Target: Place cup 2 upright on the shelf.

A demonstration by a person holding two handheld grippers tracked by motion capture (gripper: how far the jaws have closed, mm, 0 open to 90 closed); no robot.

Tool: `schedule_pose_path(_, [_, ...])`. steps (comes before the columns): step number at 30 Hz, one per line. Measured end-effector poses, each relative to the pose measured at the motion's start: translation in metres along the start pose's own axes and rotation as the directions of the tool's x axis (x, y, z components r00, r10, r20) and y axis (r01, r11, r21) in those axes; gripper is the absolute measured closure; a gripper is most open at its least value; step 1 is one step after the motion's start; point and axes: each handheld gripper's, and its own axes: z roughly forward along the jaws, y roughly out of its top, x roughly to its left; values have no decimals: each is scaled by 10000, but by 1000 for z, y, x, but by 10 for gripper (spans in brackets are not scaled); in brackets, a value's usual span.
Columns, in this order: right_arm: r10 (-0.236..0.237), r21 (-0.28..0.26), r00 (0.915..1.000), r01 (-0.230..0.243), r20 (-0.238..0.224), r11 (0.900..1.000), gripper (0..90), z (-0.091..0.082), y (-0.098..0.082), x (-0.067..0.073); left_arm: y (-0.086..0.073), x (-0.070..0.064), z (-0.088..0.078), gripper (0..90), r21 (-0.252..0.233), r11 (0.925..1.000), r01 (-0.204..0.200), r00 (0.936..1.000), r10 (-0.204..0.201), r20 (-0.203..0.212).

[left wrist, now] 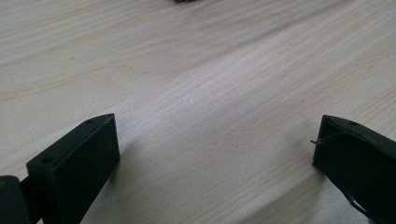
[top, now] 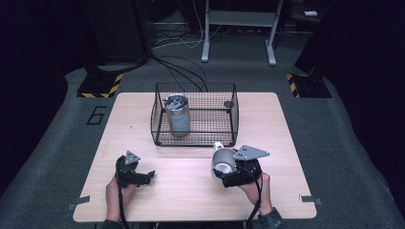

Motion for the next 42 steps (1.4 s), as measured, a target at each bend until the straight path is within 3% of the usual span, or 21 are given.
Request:
schedule_pose_path(13, [-88,-33,9998,89,188,10000,56,1,18,-13,0,0,-1,2,67,10000,-17,10000,17,29])
schedule_pose_path(14, [67,-83,9996,-65,257,9999,56,1,19,-12,0,0,0,2,52,10000,-1,10000,1,46])
schedule_pose_path(26, [-257,-205,9994,262,233,9994,56,1,37,-18,1,0,-1,2,102,9999,9,10000,-10,87])
schedule_pose_path(31, [-86,-321,9995,95,296,9994,56,0,44,-20,1,0,-1,2,90,10000,-28,10000,28,61])
schedule_pose_path(42, [-268,-424,9993,280,274,9987,56,-2,62,-27,1,0,-1,2,104,9999,0,10000,-1,86])
